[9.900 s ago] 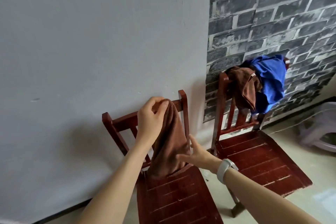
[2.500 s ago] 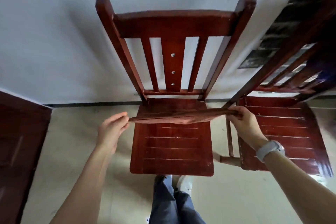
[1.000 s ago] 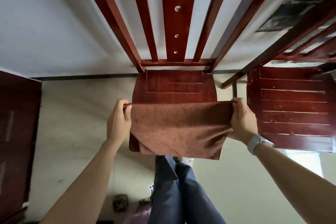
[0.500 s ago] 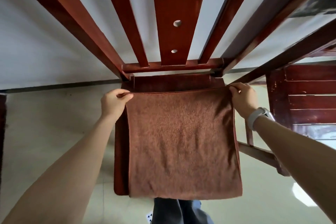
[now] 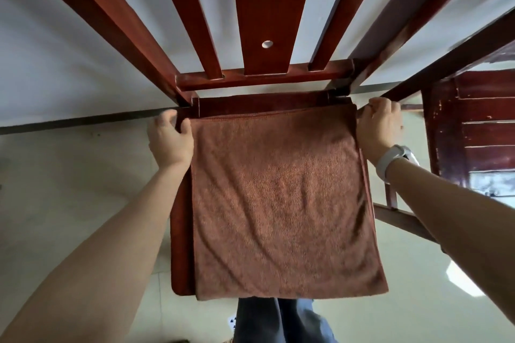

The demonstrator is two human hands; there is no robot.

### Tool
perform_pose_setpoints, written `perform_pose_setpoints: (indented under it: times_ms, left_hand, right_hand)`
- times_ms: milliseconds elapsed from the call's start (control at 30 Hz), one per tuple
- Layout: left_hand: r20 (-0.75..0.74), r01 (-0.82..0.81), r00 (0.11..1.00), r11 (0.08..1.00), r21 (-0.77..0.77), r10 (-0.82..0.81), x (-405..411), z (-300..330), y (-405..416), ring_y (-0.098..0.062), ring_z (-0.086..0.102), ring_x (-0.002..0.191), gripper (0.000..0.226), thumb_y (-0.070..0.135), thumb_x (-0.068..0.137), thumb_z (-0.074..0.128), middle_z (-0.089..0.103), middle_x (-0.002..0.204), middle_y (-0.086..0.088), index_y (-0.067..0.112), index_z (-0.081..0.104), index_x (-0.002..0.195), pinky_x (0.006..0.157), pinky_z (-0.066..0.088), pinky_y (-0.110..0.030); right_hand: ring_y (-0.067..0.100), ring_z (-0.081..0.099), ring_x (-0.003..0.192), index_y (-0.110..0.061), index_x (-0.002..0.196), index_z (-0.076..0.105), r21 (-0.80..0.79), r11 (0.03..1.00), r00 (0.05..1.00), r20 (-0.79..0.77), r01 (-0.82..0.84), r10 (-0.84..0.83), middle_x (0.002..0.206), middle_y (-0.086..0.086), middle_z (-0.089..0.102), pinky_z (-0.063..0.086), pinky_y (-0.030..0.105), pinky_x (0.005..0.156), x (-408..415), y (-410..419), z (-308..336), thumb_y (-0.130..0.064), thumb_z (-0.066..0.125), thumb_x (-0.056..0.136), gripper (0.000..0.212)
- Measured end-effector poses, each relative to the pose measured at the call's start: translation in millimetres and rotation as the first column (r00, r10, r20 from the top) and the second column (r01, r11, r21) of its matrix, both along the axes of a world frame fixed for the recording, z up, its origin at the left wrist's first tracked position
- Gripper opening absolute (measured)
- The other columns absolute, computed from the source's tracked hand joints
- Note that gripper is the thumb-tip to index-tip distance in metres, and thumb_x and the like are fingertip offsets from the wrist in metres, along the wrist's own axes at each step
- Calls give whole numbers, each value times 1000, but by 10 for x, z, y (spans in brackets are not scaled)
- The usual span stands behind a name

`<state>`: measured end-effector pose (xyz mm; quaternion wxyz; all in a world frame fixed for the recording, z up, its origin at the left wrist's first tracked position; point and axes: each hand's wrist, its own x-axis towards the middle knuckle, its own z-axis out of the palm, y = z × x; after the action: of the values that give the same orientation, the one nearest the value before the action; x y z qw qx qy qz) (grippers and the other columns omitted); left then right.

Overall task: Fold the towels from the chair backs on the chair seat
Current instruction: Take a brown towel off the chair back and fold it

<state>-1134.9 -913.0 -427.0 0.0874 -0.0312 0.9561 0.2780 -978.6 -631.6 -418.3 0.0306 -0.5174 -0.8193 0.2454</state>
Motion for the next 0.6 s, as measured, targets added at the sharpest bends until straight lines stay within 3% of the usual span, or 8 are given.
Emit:
perform_pose_setpoints:
  times_ms: [33,100,200,233,333,400,500,600]
  left_hand:
    - [-96,66,993,995,-76,-74,108,24,-37,-33,48,116,31,17,91,50,53,123,-18,6,54,120,95,39,-41]
    - [-232,295,912,934,-199,-337,336,-3,-128,-35,50,114,31,12,90,47,54,122,-18,5,55,119,93,41,-45]
    - [-222,617,696,727,-301,-683,495,-205,-177,-32,54,116,34,13,91,41,58,123,-15,4,57,120,96,42,-44]
    - [-218,629,682,712,-311,-698,468,-255,-152,-32,54,116,35,13,91,40,59,123,-15,4,58,119,96,42,-44]
    - [-222,506,783,802,-318,-581,279,-287,-67,-32,53,113,32,13,91,45,61,120,-11,7,59,119,91,39,-46]
    - [-194,458,818,817,-351,-542,136,-286,-73,-33,50,112,31,15,91,49,61,119,-10,9,59,119,89,36,-47]
    - [-164,438,838,820,-368,-521,-4,-241,-75,-37,48,107,26,19,88,55,61,112,-13,11,64,111,88,35,-48]
    - [-174,416,866,868,-270,-469,-108,-233,-45,-37,52,100,16,18,85,59,62,102,-14,10,66,97,86,37,-47]
  right_hand:
    - [34,43,119,-7,121,50,114,986,993,15,-121,120,126,18,48,29,45,103,90,-88,23,-13,39,91,32]
    - [35,46,118,-5,120,51,277,857,895,21,-434,446,123,22,53,27,54,107,252,-304,36,-6,43,84,37]
    - [35,45,126,0,125,51,265,604,654,176,-751,736,130,21,53,17,57,110,341,-523,-127,-4,47,78,47]
    - [35,43,129,-1,128,49,240,596,640,214,-766,738,133,20,51,15,56,110,307,-538,-181,-3,47,79,49]
    - [32,34,135,-6,133,44,197,719,745,212,-667,633,140,14,45,12,54,114,113,-455,-238,-3,45,84,49]
    - [30,31,136,-8,134,44,192,741,763,229,-644,604,141,12,44,11,52,115,5,-348,-243,-6,45,86,48]
    - [32,40,126,-13,125,54,245,750,786,264,-615,559,130,12,52,20,50,108,-84,-232,-226,-16,49,89,36]
    - [33,43,115,-12,117,59,249,847,879,215,-471,425,121,15,53,26,46,99,-114,-188,-224,-22,45,93,30]
